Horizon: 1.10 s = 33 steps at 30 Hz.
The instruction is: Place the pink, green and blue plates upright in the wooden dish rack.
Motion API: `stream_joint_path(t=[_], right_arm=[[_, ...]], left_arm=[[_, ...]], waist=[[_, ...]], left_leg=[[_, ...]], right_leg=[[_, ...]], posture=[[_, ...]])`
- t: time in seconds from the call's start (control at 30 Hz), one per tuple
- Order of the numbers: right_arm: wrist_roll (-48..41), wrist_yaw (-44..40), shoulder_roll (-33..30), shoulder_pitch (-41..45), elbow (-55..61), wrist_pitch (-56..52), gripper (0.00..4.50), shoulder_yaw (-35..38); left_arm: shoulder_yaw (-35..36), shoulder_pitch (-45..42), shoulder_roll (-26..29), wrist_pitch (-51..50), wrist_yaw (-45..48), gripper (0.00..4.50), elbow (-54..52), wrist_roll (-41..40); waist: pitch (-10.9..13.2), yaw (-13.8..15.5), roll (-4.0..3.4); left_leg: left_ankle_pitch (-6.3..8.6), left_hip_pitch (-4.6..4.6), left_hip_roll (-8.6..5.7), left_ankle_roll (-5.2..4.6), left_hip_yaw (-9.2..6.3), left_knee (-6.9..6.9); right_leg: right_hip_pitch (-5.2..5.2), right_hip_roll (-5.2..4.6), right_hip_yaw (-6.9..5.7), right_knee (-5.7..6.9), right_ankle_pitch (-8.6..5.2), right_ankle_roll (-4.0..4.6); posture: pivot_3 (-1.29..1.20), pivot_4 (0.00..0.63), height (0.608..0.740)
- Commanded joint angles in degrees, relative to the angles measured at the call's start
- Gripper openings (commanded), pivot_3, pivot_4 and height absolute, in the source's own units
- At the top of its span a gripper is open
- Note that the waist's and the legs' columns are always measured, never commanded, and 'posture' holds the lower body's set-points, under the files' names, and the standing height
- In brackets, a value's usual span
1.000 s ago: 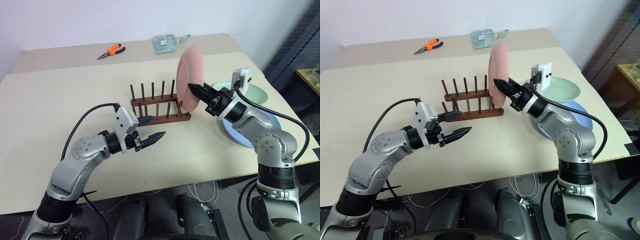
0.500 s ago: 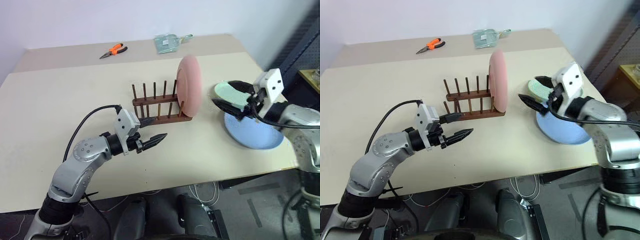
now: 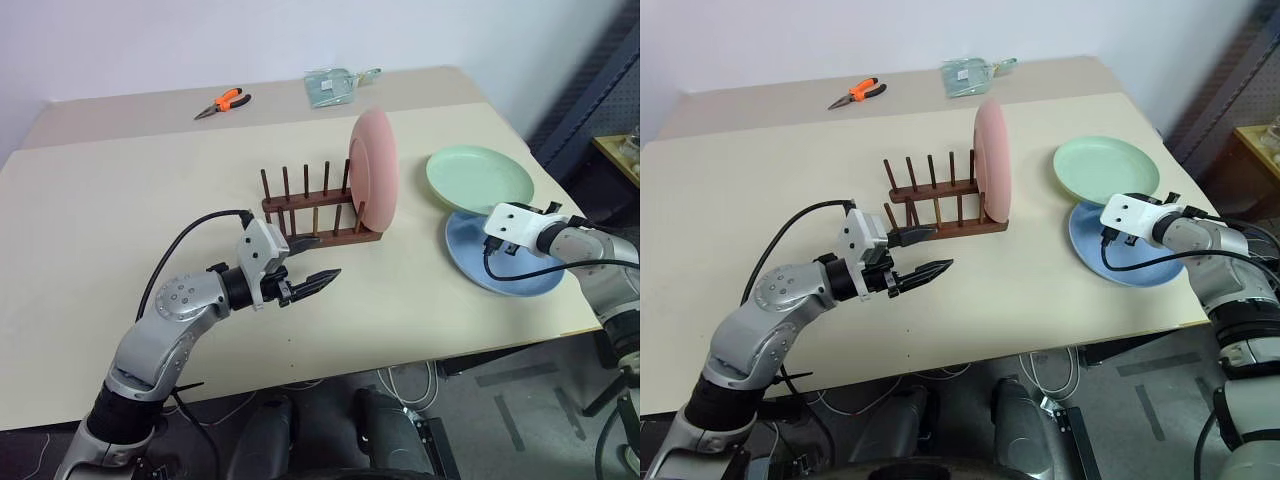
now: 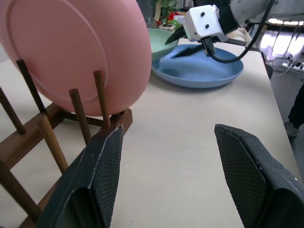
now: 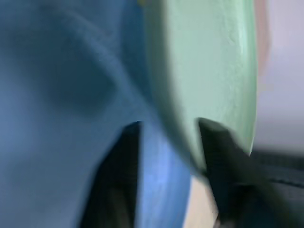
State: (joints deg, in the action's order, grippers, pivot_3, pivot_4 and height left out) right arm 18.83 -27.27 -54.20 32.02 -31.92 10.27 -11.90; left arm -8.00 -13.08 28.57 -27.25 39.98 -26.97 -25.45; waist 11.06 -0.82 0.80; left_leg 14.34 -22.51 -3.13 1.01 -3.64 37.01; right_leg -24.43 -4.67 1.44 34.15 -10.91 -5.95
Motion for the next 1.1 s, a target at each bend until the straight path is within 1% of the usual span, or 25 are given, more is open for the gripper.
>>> stream_joint_path(t=[0.03, 0.17, 0.23, 0.27, 0.4, 0.47, 0.5, 0.57, 0.6, 0.63, 0.67, 0.7, 0.83, 0.93, 1.03, 1.1], right_arm=[[0.37, 1.94, -0.09, 1.01, 1.83, 1.95, 0.04, 2.50], [-1.67, 2.43, -0.79, -0.97, 9.06, 1.18, 0.04, 6.32], [-6.12, 1.69, 0.47, -1.74, 14.70, -0.87, 0.04, 10.57], [-9.89, 1.12, 1.80, -1.69, 18.23, -2.89, 0.04, 13.25], [-32.75, -3.35, 9.50, 1.29, 34.93, -16.36, 0.04, 22.78], [-40.96, -4.46, 11.63, 2.16, 40.59, -23.29, 0.04, 25.33], [-48.81, -4.88, 12.68, 2.78, 44.41, -28.17, 0.04, 26.97], [-69.46, -4.35, 14.94, 4.84, 51.74, -37.11, 0.04, 30.39], [-79.00, -2.83, 16.48, 6.06, 53.88, -40.08, 0.04, 31.44], [-86.83, -2.22, 18.24, 6.39, 56.18, -42.54, 0.04, 30.39], [-91.97, -1.99, 19.74, 6.15, 58.15, -44.58, 0.04, 28.71], [-94.99, -1.48, 21.00, 5.83, 59.54, -46.16, 0.04, 27.00], [-95.93, 1.89, 24.90, 5.78, 59.37, -48.66, 0.04, 22.03], [-91.65, 3.35, 27.85, 6.57, 55.83, -49.42, 0.04, 18.03], [-84.58, 2.45, 28.44, 6.87, 52.28, -49.08, 0.04, 14.72], [-81.82, 1.00, 28.44, 6.91, 50.09, -48.90, 0.04, 14.06]], left_arm=[[0.84, 0.48, 0.16, 0.96, 0.30, 3.14, -1.71, -0.05], [0.83, 0.72, 0.10, 1.22, 0.31, 3.14, -1.64, 0.08], [1.23, 0.61, 0.09, 1.39, 0.23, 3.14, -1.08, 0.15], [1.63, 0.65, 0.15, 1.59, 0.10, 3.14, -0.71, 0.25], [4.11, 1.38, 0.74, 2.06, -0.17, 3.14, 1.05, 0.06], [4.87, 1.70, 1.03, 2.14, 0.10, 3.14, 1.46, -0.07], [5.51, 2.13, 1.42, 2.38, 0.41, 3.14, 1.80, -0.08], [7.61, 3.15, 2.61, 3.19, 1.14, 3.14, 3.40, -0.07], [8.79, 3.69, 3.39, 3.45, 1.58, 3.14, 4.32, -0.14], [10.15, 4.34, 4.25, 3.44, 2.13, 3.14, 5.07, -0.55], [11.09, 4.89, 4.98, 3.53, 2.66, 3.14, 5.44, -0.77], [11.72, 5.25, 5.49, 3.55, 3.08, 3.14, 5.60, -0.99], [12.87, 6.10, 6.13, 2.75, 3.87, 3.14, 4.90, -1.76], [12.84, 6.62, 5.96, 2.56, 3.69, 3.14, 4.18, -1.69], [12.51, 7.04, 5.67, 2.19, 3.17, 3.14, 3.18, -1.75], [12.41, 7.14, 5.47, 1.79, 2.76, 3.14, 2.49, -1.99]], waist=[[0.00, 0.02, -0.01], [0.01, 0.05, -0.02], [0.01, 0.08, -0.03], [0.01, -0.01, -0.02], [0.01, -0.23, -0.03], [0.01, 0.02, -0.03], [0.01, 0.17, -0.02], [0.01, 0.33, -0.02], [0.01, 0.23, -0.02], [0.02, 0.16, -0.03], [0.02, -0.04, -0.04], [0.02, -0.05, -0.04], [0.01, 0.17, -0.02], [0.01, 0.21, -0.02], [0.01, 0.13, -0.03], [0.01, 0.14, -0.03]], left_leg=[[0.00, 0.00, 0.00, 0.00, 0.00, 0.00], [0.00, 0.01, -0.01, -0.01, -0.01, 0.00], [0.00, 0.01, 0.00, -0.01, -0.01, 0.00], [0.00, 0.01, 0.00, -0.01, -0.02, 0.01], [0.00, 0.06, 0.08, -0.01, -0.11, -0.01], [0.00, 0.06, 0.08, -0.01, -0.28, 0.00], [0.01, 0.05, 0.07, -0.02, -0.32, 0.00], [0.02, 0.02, 0.05, -0.03, -0.41, 0.01], [0.02, -0.01, 0.04, -0.04, -0.44, 0.01], [0.03, 0.00, 0.05, -0.06, -0.45, 0.01], [0.03, 0.00, 0.06, -0.06, -0.46, 0.00], [0.03, 0.03, 0.08, -0.06, -0.46, -0.03], [0.04, 0.03, 0.09, -0.06, -0.46, 0.01], [0.04, 0.01, 0.05, -0.06, -0.46, 0.04], [0.04, -0.03, 0.05, -0.06, -0.45, 0.01], [0.04, -0.04, 0.05, -0.06, -0.44, 0.00]], right_leg=[[0.00, 0.00, 0.00, 0.00, 0.00, 0.00], [0.02, 0.00, 0.01, 0.01, 0.00, -0.01], [0.02, 0.00, 0.01, 0.01, 0.00, -0.01], [0.02, 0.00, 0.01, 0.02, 0.00, -0.01], [0.02, 0.07, 0.03, 0.07, 0.06, -0.11], [0.02, 0.09, 0.01, 0.10, 0.10, -0.18], [0.03, 0.08, -0.01, 0.08, 0.08, -0.15], [0.08, 0.05, -0.03, 0.01, 0.00, -0.03], [0.07, 0.03, -0.05, 0.00, 0.00, -0.03], [0.07, 0.03, -0.05, 0.01, 0.00, -0.02], [0.06, 0.03, -0.05, 0.02, -0.01, -0.02], [0.05, 0.04, -0.06, 0.04, -0.01, -0.01], [0.06, 0.00, -0.11, 0.03, -0.01, 0.00], [0.07, -0.04, -0.11, 0.01, -0.01, 0.01], [-0.01, -0.03, -0.11, 0.02, 0.00, 0.00], [-0.03, -0.03, -0.11, 0.03, 0.00, 0.00]], posture=[[0.00, 0.150, 0.739], [0.00, 0.150, 0.739], [0.00, 0.150, 0.739], [0.00, 0.150, 0.739], [0.00, 0.150, 0.739], [0.00, 0.150, 0.739], [0.00, 0.150, 0.739], [0.00, 0.150, 0.739], [0.00, 0.150, 0.739], [0.00, 0.150, 0.739], [0.00, 0.150, 0.739], [0.00, 0.150, 0.739], [0.00, 0.150, 0.739], [0.00, 0.150, 0.739], [0.00, 0.150, 0.739], [0.00, 0.150, 0.739]])
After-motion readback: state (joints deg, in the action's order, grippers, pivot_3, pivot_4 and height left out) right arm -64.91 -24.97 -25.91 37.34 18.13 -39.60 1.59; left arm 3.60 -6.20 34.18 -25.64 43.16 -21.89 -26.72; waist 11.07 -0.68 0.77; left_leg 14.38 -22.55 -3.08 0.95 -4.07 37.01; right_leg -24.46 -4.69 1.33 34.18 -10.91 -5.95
